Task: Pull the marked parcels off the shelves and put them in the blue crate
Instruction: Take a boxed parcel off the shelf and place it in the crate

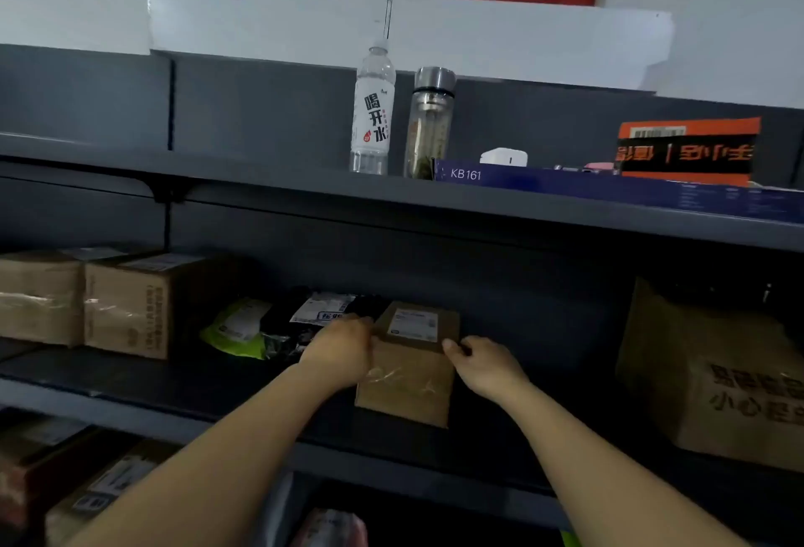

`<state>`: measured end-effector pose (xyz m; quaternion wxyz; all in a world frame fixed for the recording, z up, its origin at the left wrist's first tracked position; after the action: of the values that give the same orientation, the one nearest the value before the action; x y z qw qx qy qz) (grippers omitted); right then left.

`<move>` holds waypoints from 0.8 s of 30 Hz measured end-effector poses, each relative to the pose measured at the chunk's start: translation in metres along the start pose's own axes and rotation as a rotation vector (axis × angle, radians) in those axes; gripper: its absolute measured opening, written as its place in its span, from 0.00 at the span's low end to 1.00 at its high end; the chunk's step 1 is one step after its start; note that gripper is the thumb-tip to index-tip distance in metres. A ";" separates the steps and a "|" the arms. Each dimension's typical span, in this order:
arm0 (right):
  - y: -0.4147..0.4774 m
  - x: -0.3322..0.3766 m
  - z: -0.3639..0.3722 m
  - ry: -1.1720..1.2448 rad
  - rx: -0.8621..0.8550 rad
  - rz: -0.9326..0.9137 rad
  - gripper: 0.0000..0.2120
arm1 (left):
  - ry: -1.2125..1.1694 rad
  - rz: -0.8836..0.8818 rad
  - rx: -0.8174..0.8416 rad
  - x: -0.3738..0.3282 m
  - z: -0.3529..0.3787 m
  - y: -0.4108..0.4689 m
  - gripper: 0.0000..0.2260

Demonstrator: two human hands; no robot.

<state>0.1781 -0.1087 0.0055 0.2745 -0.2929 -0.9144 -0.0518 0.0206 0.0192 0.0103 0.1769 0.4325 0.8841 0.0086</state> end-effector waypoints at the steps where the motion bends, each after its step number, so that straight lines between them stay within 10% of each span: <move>1: 0.011 -0.001 0.001 0.082 0.003 0.014 0.29 | -0.058 -0.031 -0.003 0.002 0.003 0.010 0.12; 17: 0.021 0.000 0.020 0.794 0.045 0.128 0.13 | -0.928 -0.144 0.082 0.022 0.020 0.035 0.06; 24: -0.037 0.010 0.036 0.906 -0.168 0.079 0.27 | -1.071 -0.020 -0.017 0.022 0.020 -0.020 0.09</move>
<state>0.1338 -0.1248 -0.0176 0.6237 -0.2963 -0.6831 -0.2379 -0.0005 0.0210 -0.0185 0.6068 0.3663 0.6742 -0.2076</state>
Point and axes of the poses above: each hand's wrist, its own y-axis towards the middle knuckle, its own z-axis out of the palm, x = y × z, the point moved 3 cm from there along y, towards the middle knuckle, and after that the axes turned 11 degrees about x, right-handed, at the moved point
